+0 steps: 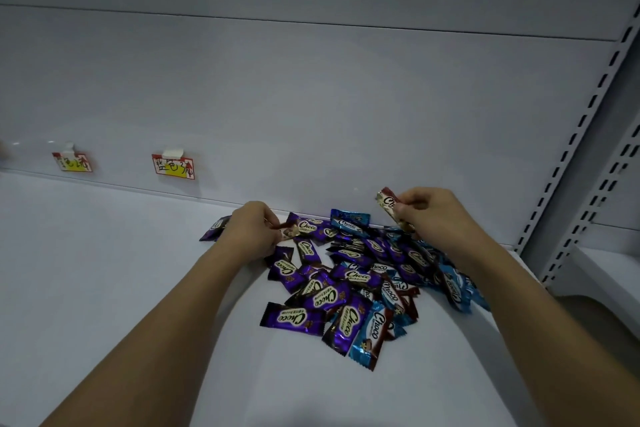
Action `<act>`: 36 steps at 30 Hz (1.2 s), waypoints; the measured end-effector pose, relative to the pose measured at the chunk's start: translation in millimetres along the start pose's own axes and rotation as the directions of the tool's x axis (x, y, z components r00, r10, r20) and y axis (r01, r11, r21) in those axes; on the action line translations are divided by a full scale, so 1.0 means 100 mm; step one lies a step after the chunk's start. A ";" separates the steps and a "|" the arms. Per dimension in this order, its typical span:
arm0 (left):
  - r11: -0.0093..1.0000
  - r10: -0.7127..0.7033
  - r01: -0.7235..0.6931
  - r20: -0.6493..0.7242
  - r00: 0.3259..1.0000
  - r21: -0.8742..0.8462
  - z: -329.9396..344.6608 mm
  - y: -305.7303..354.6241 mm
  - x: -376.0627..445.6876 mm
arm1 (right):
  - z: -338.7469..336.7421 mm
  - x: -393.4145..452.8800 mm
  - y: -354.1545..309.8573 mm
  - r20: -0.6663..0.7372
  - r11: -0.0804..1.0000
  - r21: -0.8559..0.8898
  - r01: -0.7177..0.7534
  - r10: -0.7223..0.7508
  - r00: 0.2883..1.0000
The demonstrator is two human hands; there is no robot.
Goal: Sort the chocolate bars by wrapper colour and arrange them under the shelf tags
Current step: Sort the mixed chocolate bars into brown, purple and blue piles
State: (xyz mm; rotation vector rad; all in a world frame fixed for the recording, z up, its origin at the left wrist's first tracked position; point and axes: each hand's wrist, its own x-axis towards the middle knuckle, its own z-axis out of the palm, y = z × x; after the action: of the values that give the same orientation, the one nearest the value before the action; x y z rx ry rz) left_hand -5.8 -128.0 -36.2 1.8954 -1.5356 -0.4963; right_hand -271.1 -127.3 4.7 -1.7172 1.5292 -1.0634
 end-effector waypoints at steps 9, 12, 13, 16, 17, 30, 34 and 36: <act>0.919 0.231 -0.200 0.052 0.972 -0.340 -0.11 0.20 -0.23 | 0.35 -0.13 0.09 0.375 0.969 -0.182 0.170 -0.091 0.922; 0.908 0.286 -0.214 0.159 0.945 -0.361 -0.04 0.28 -0.28 | 0.31 -0.12 0.03 0.282 0.990 0.027 0.138 -0.140 0.949; 0.907 0.290 -0.213 0.172 0.942 -0.363 -0.02 0.29 -0.29 | 0.29 -0.11 0.02 0.202 0.987 0.090 0.132 -0.148 0.968; 0.918 0.299 -0.205 0.250 0.921 -0.340 0.00 0.27 -0.30 | 0.22 -0.06 0.04 0.035 0.978 0.165 0.126 -0.133 0.990; 0.929 0.296 -0.207 0.282 0.912 -0.307 0.01 0.26 -0.30 | 0.22 -0.06 0.05 0.028 0.982 0.135 0.130 -0.135 0.991; 0.897 0.333 -0.267 0.142 0.932 -0.352 -0.05 0.29 -0.28 | 0.25 -0.04 0.05 0.072 0.942 0.323 0.089 -0.118 0.990; 0.915 0.387 -0.296 0.391 0.835 -0.274 0.13 0.36 -0.39 | 0.17 0.01 0.16 -0.081 0.980 0.176 0.093 -0.080 0.994; 0.935 0.354 -0.325 0.387 0.852 -0.142 0.15 0.32 -0.35 | 0.20 -0.01 0.20 -0.017 0.995 0.025 0.094 -0.093 0.996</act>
State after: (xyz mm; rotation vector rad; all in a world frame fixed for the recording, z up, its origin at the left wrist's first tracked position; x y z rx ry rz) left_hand -47.4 -101.1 -29.3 1.4728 -2.0436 -0.8063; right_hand -264.1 -130.5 -22.9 -1.7815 1.4509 -1.1415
